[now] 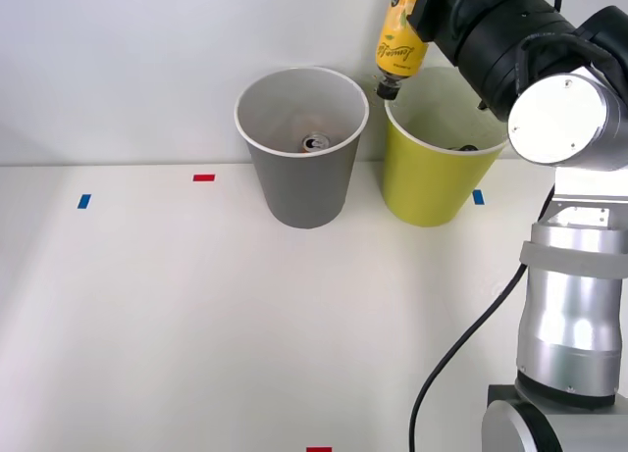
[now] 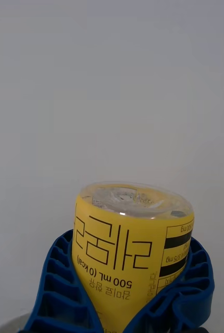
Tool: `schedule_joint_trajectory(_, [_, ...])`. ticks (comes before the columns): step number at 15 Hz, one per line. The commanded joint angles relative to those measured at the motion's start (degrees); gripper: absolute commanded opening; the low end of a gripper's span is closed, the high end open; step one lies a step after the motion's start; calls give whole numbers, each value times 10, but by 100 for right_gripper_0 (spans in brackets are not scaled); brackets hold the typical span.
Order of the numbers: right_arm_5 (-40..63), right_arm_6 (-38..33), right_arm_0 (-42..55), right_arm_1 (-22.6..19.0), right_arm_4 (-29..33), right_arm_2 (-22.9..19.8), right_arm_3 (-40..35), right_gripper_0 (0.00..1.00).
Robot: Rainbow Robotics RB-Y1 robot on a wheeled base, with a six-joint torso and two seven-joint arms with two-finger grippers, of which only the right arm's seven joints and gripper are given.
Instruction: Put cans in the gray bin, plastic bottles in the light green bin
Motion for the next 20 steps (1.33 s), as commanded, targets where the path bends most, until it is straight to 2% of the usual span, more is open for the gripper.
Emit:
schedule_joint_trajectory(1, [-1,6,-41,-8,61,-20,36,0])
schedule_joint_trajectory(7, [-7,7,-47,-30,97,-29,56,0])
schedule_joint_trajectory(13, [-64,11,-47,-47,106,-31,111,0])
schedule_joint_trajectory(17, [-64,10,-45,-53,106,-31,114,0])
schedule_joint_trajectory(19, [-64,9,-44,-61,107,-29,114,19])
schedule_joint_trajectory(20, [-64,9,-41,-63,105,-25,114,53])
